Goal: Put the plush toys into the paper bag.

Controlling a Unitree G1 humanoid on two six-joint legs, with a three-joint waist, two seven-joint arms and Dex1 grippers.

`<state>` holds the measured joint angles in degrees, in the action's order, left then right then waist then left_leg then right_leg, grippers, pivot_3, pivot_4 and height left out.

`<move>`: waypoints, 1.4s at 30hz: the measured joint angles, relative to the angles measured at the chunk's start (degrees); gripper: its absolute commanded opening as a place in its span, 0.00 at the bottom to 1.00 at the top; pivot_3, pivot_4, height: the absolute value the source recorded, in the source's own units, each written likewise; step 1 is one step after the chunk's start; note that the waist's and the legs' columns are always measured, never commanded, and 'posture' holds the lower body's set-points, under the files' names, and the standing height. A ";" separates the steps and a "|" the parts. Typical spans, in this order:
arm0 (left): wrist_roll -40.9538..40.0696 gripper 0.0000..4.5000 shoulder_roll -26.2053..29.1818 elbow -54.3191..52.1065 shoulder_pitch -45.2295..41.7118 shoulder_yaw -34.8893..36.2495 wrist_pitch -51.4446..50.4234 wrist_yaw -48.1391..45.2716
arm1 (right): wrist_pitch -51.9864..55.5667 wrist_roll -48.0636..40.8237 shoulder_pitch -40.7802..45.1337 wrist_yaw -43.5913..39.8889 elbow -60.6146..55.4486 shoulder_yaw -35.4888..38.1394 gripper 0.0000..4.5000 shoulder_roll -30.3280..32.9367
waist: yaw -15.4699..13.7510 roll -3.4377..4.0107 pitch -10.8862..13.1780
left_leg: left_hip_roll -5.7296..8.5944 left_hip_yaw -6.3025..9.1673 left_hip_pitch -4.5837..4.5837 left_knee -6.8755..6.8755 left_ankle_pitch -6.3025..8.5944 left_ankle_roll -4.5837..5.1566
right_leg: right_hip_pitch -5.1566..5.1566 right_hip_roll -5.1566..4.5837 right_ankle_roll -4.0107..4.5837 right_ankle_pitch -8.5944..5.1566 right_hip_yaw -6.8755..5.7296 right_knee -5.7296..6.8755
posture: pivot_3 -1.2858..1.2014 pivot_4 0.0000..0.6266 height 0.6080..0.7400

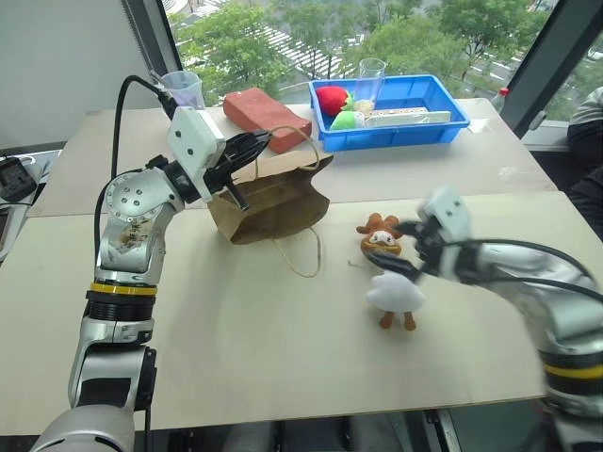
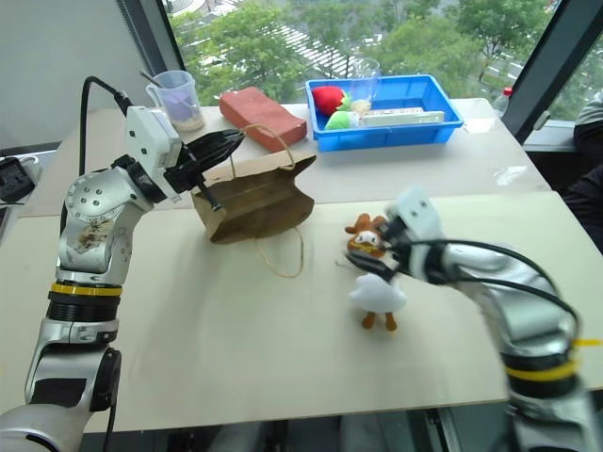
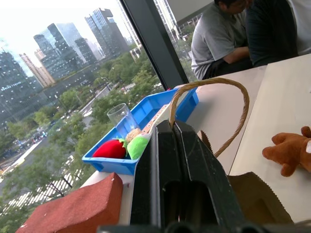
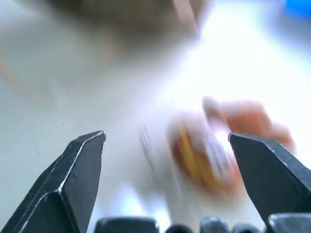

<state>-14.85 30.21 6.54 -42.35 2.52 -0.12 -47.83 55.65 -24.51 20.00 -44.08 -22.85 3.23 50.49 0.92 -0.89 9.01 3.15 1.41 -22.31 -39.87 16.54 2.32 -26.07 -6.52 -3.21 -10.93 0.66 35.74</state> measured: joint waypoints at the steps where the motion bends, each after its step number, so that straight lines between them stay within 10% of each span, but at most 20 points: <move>1: -0.03 0.00 -0.07 -0.02 0.14 -0.03 -0.02 -0.03 | 1.13 -0.60 -0.80 -0.81 -0.05 0.68 1.00 1.30 | 0.13 -0.02 0.01 | -0.02 -0.04 0.04 -0.03 0.01 0.02 | 0.01 0.03 0.00 0.00 0.07 0.01 | 0.52 0.24 1.00; 13: -0.74 0.00 -0.59 -1.25 0.61 -0.48 -0.69 -0.63 | 5.75 -3.85 -9.46 1.98 -2.73 1.73 1.00 -2.33 | -0.60 -0.02 0.01 | 0.00 -0.02 0.06 -0.40 0.09 0.18 | 0.13 -0.06 -0.05 0.04 0.15 0.05 | 0.52 0.24 1.00; 27: -0.90 0.00 -0.28 -1.05 0.41 -1.19 -1.35 -1.94 | 6.14 -8.98 -11.27 5.64 -6.97 6.35 0.00 -8.40 | -1.20 -0.02 0.01 | 0.00 -0.01 0.07 -0.42 0.09 0.17 | 0.14 -0.04 -0.05 0.04 0.15 0.06 | 0.52 0.24 1.00; 35: -0.86 0.00 -1.17 1.50 -1.62 -1.74 -0.65 -2.97 | 16.05 -21.24 4.74 14.26 -11.60 9.74 0.00 -19.03 | -0.88 -0.05 -0.01 | 0.00 0.06 0.10 -0.41 0.09 0.17 | 0.15 -0.02 -0.05 0.04 0.14 0.07 | 0.52 0.24 1.00; 42: -0.97 0.00 -2.04 2.07 -2.43 -2.12 0.44 -4.32 | 11.19 -12.75 15.51 24.32 2.78 -1.84 0.00 -32.85 | -0.33 -0.03 -0.02 | 0.11 0.09 0.07 -0.39 0.06 0.11 | 0.05 -0.08 -0.06 0.05 0.11 0.16 | 0.52 0.24 1.00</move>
<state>-15.81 28.17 8.61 -44.79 0.39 0.32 -52.15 66.84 -37.25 35.52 -19.76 -20.07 1.40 17.64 0.59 -0.92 8.99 3.26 1.50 -22.24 -40.26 16.60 2.43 -26.02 -6.59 -3.27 -10.88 0.77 35.91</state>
